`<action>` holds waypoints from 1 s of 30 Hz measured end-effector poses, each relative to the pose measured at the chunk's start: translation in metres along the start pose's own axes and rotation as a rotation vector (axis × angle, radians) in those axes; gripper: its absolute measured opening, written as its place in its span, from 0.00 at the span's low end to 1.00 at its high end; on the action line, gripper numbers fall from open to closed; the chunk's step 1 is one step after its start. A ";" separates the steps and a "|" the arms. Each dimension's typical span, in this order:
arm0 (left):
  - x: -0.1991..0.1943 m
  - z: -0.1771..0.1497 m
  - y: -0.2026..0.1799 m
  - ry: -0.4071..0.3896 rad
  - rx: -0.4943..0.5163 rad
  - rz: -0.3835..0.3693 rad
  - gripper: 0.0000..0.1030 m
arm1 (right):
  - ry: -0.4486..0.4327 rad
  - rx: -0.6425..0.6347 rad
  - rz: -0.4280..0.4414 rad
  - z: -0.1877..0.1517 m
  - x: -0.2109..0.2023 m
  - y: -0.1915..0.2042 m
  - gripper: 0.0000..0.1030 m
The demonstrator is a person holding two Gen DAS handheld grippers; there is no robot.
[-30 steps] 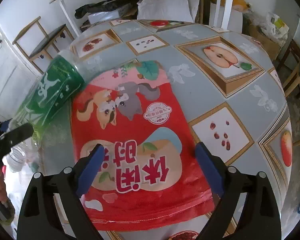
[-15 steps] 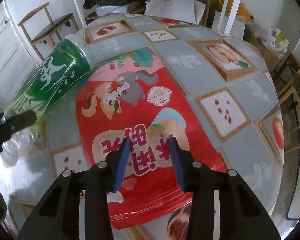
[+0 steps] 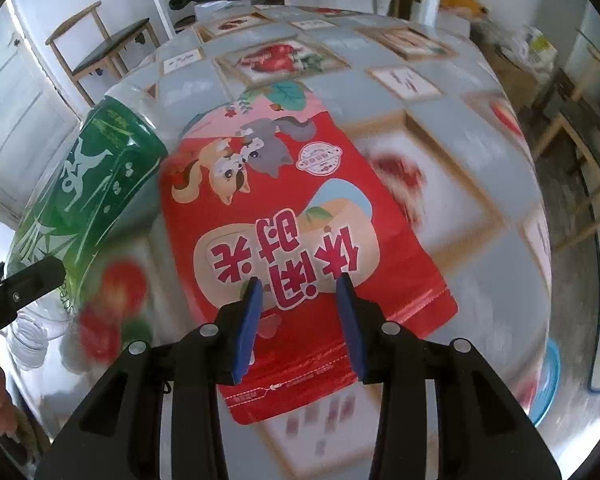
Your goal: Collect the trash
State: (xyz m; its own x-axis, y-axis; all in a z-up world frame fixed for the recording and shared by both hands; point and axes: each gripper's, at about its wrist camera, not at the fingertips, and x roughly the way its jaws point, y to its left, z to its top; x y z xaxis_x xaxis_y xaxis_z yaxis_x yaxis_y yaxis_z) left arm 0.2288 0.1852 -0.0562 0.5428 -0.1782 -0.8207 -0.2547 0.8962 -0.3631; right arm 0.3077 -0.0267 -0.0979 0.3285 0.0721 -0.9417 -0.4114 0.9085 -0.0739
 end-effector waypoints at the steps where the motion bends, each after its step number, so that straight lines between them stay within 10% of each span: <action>1: -0.006 -0.012 0.000 -0.002 -0.009 -0.007 0.67 | 0.001 0.007 0.001 -0.015 -0.007 0.001 0.37; 11: -0.041 -0.076 -0.006 -0.051 -0.002 -0.010 0.68 | -0.047 0.097 0.014 -0.098 -0.045 0.010 0.37; 19: -0.049 -0.082 -0.009 -0.132 0.042 0.016 0.71 | -0.154 0.403 0.240 -0.137 -0.082 -0.059 0.48; 30: -0.064 -0.093 -0.002 -0.231 0.067 0.113 0.75 | -0.107 0.626 0.334 -0.142 -0.064 -0.109 0.50</action>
State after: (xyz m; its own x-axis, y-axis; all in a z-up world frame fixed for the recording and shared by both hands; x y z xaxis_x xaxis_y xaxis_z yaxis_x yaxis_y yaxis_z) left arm 0.1200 0.1567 -0.0445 0.6838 0.0151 -0.7295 -0.2751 0.9313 -0.2386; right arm 0.2111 -0.1887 -0.0756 0.3652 0.3986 -0.8413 0.0494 0.8941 0.4450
